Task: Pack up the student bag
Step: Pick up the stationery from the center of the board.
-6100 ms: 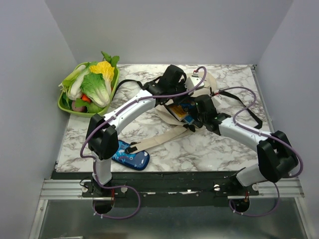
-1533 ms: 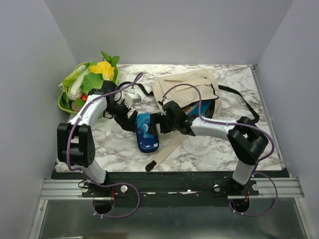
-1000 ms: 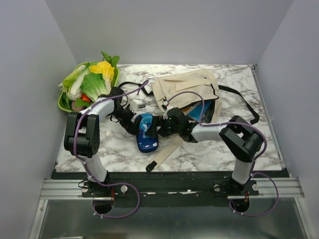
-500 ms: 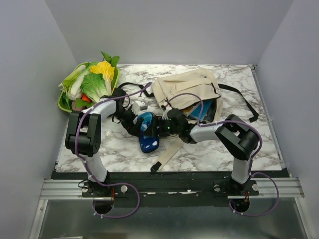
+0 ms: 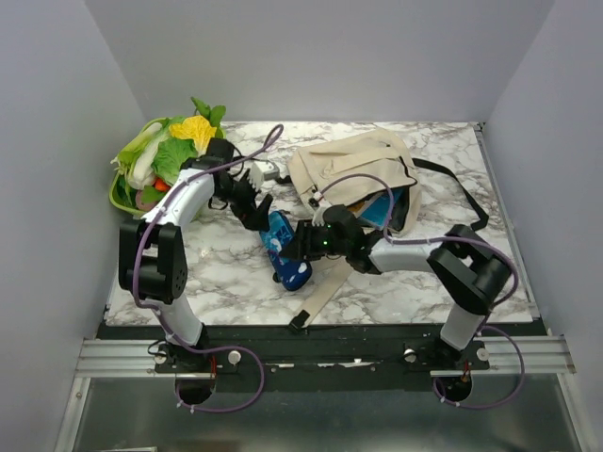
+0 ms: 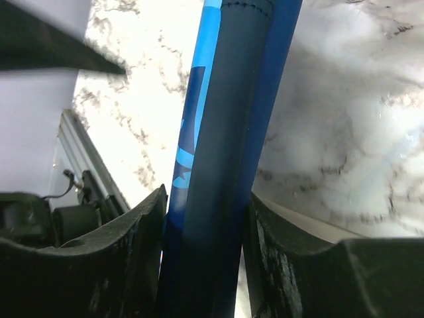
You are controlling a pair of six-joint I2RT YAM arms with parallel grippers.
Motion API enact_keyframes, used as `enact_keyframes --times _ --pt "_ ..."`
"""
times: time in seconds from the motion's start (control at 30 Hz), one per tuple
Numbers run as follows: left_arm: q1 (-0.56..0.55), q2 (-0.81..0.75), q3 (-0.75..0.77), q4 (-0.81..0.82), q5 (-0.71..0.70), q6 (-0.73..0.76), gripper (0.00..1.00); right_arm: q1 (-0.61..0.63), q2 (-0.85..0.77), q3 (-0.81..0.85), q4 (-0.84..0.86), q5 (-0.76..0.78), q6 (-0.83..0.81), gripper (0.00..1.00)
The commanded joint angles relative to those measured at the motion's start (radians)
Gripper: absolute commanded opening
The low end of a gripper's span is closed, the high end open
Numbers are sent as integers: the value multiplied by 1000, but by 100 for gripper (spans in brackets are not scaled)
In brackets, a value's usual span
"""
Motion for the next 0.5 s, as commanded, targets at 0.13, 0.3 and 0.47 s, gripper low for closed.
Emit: enact_keyframes --times 0.13,0.3,0.47 --pt "-41 -73 299 -104 92 -60 99 4 -461 -203 -175 105 -125 39" --pt "-155 -11 384 -23 37 -104 99 3 -794 -349 -399 284 -61 39" --pt "-296 85 468 122 -29 -199 99 1 -1052 -470 -674 482 67 39"
